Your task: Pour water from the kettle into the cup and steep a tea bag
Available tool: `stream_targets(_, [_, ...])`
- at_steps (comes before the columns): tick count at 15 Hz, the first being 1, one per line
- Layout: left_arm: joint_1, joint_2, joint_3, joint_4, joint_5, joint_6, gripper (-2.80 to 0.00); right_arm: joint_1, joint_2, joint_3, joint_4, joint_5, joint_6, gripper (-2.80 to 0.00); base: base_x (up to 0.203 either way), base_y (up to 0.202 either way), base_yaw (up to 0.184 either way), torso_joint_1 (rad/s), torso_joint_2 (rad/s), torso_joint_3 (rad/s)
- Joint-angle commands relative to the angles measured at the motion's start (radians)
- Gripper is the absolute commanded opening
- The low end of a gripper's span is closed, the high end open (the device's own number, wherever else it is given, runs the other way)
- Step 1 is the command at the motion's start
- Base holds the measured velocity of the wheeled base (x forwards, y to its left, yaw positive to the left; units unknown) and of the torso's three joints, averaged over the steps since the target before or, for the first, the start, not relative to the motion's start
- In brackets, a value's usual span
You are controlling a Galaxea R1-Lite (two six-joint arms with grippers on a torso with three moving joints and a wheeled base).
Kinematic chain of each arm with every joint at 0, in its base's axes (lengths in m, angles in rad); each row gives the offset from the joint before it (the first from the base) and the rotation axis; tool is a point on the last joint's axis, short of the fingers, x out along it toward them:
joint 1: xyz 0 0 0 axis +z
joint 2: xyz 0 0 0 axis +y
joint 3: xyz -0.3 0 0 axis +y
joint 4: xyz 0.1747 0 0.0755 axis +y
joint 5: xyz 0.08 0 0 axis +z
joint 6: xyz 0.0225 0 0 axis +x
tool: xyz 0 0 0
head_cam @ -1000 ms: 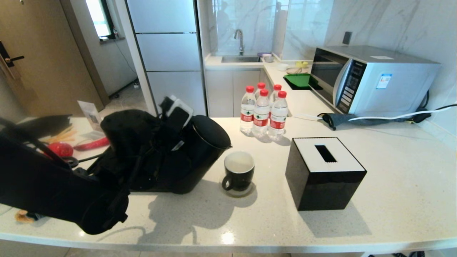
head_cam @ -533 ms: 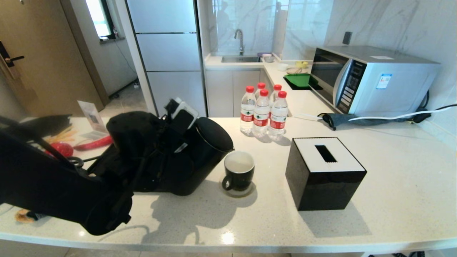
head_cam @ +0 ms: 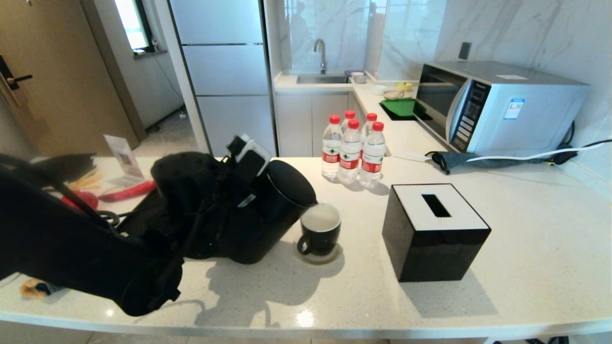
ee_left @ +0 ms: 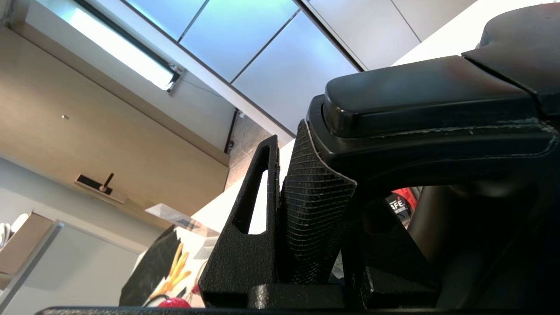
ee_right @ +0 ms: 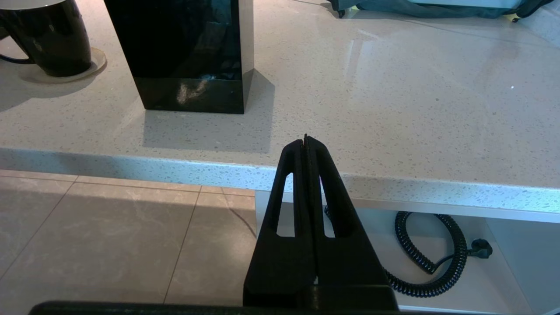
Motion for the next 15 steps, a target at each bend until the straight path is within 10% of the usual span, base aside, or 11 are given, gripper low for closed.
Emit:
stream_targets(1, [0.0, 0.002, 0.002, -0.007, 0.003, 0.017, -2.8, 0.0, 0.001, 0.0, 0.0, 0.0, -0.001, -2.8, 0.0, 0.0, 0.0, 0.0, 0.0, 0.0])
stream_targets(15, [0.0, -0.006, -0.012, -0.01, 0.005, 0.081, -2.8, 0.0, 0.001, 0.0, 0.0, 0.0, -0.001, -2.8, 0.0, 0.0, 0.0, 0.0, 0.0, 0.0])
